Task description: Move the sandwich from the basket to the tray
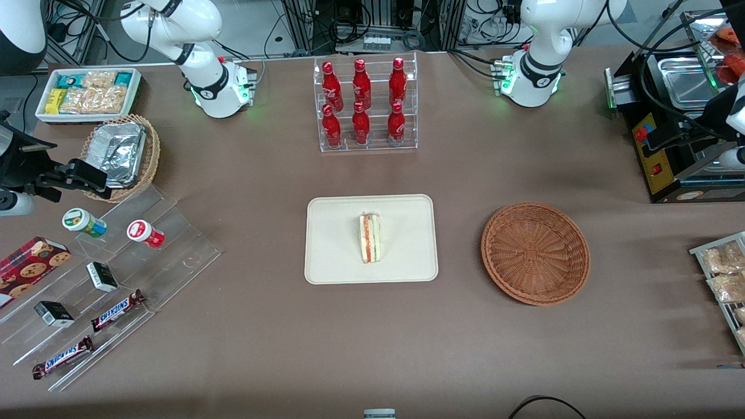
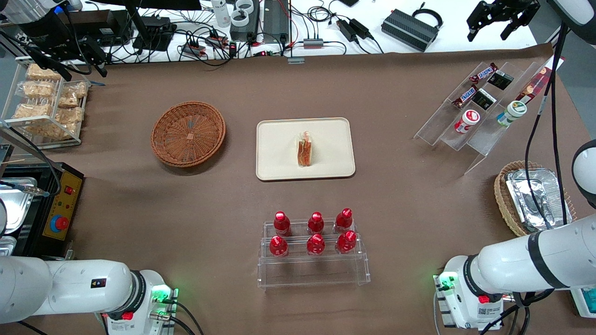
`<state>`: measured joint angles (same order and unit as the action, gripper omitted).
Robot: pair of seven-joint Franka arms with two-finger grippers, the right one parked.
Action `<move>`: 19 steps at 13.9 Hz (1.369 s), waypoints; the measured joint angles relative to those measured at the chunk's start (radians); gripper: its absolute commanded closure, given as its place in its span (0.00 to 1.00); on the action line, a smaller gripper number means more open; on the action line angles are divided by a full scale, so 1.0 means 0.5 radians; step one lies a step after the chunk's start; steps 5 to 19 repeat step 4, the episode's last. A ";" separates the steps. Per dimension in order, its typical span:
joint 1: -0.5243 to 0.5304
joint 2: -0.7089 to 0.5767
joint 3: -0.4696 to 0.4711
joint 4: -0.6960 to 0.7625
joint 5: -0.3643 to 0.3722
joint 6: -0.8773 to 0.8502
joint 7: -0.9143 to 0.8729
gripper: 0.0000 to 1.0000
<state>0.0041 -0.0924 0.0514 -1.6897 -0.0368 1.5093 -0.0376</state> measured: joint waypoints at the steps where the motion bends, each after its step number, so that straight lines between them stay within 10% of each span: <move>1: 0.000 0.004 -0.019 0.022 -0.001 0.004 -0.038 0.00; 19: 0.000 0.075 -0.053 0.127 -0.002 0.006 -0.080 0.00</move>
